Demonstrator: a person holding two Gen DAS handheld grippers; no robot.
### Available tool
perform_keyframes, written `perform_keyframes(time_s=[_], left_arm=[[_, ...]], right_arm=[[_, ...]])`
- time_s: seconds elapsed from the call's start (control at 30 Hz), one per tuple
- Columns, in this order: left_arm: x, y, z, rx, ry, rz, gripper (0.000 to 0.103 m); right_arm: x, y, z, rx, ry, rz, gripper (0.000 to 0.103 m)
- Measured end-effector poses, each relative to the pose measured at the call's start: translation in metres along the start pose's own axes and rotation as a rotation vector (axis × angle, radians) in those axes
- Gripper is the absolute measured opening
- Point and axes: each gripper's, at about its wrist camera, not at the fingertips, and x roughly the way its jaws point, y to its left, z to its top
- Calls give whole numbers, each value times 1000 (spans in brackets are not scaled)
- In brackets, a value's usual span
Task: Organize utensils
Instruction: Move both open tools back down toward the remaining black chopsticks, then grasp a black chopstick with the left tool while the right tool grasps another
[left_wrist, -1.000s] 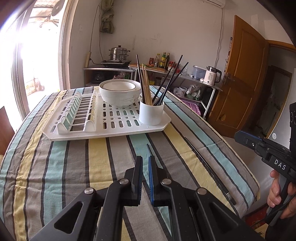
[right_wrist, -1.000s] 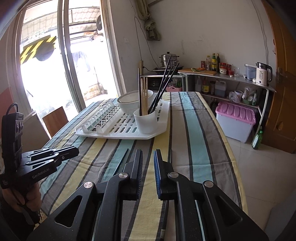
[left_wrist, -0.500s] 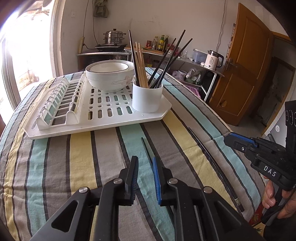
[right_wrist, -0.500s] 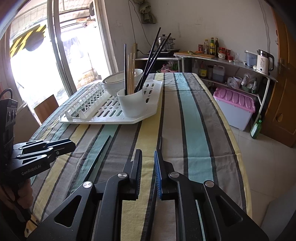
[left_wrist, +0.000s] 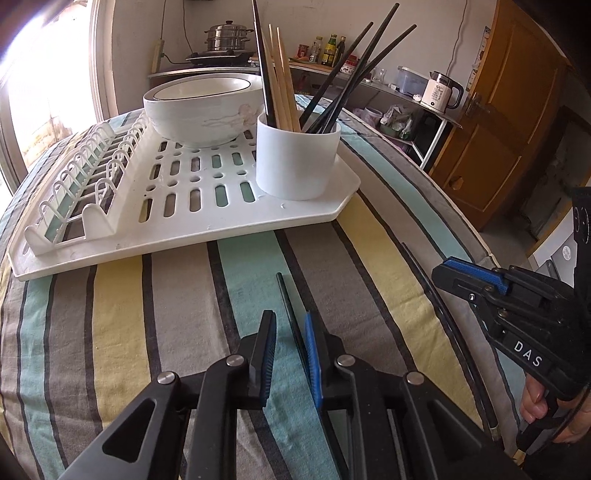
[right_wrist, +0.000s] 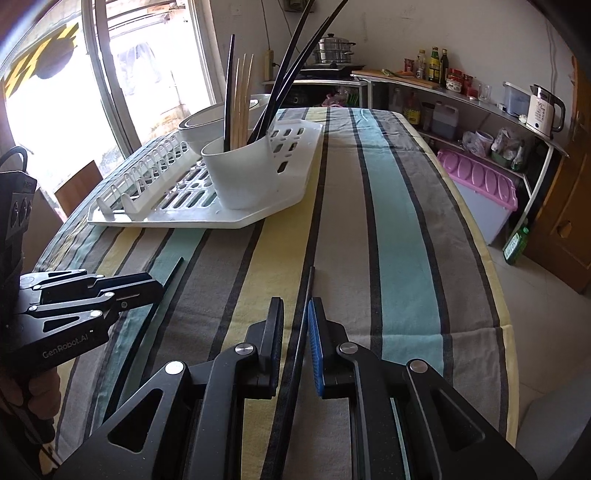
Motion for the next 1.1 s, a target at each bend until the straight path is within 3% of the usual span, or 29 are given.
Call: perform_keyframes(time_s=[0.23, 0.53, 0.67, 0.87, 1.1], left_arm=[[5, -7, 3, 28, -6, 31, 16], [10, -26, 0, 98, -25, 127, 15], [11, -26, 0, 109, -27, 143, 7], [10, -27, 0, 119, -22, 131, 6], [-9, -23, 5, 107, -57, 78, 5]], right_arm=[[14, 2, 6, -28, 33, -16, 14], [22, 6, 6, -65, 59, -47, 11], [24, 6, 8, -70, 65, -45, 7], [22, 3, 8, -45, 61, -15, 5], [-1, 10, 14, -37, -10, 13, 5]])
